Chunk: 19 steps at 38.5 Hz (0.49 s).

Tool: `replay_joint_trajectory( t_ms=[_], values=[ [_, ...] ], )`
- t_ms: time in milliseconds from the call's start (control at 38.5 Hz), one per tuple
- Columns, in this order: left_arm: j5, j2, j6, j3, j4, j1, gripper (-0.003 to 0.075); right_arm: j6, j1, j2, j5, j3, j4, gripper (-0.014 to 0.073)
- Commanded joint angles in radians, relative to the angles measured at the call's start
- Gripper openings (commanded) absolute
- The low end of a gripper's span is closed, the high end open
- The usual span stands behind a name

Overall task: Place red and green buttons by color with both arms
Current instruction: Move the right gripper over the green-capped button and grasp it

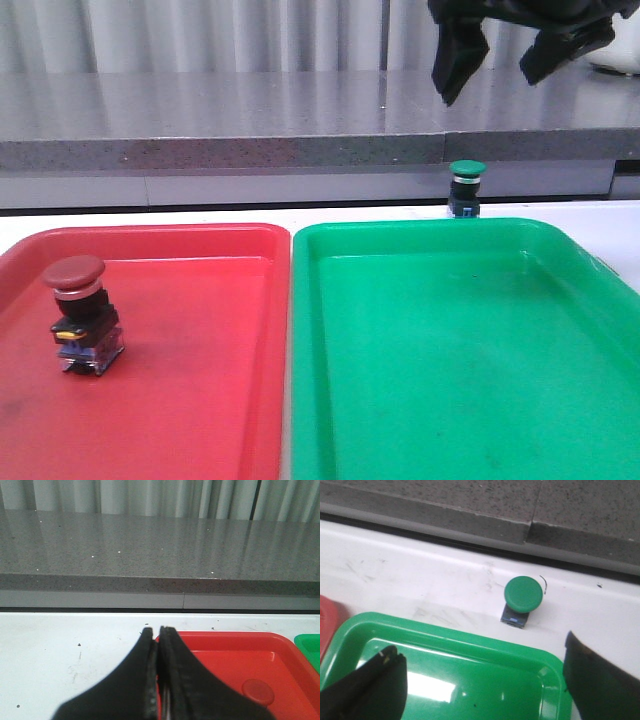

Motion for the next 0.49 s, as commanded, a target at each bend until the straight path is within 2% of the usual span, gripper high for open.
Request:
replay_joint_trajectory(
  t_ms=[0, 78, 208, 468],
  values=[
    [-0.084, 0.012, -0.01, -0.025, -0.008, 0.003, -0.002, 0.13, 0.0, 0.046, 0.03, -0.123, -0.14, 0.0644],
    [-0.084, 0.012, -0.01, -0.025, -0.008, 0.003, -0.002, 0.186, -0.003, 0.109, 0.047, -0.171, -0.188, 0.0644],
    [-0.084, 0.012, -0.01, -0.025, -0.008, 0.003, -0.002, 0.229, -0.02, 0.206, 0.071, -0.252, -0.19, 0.0644],
    [-0.084, 0.012, -0.01, -0.025, -0.008, 0.003, -0.002, 0.275, -0.057, 0.346, 0.077, -0.367, -0.137, 0.0644]
  ],
)
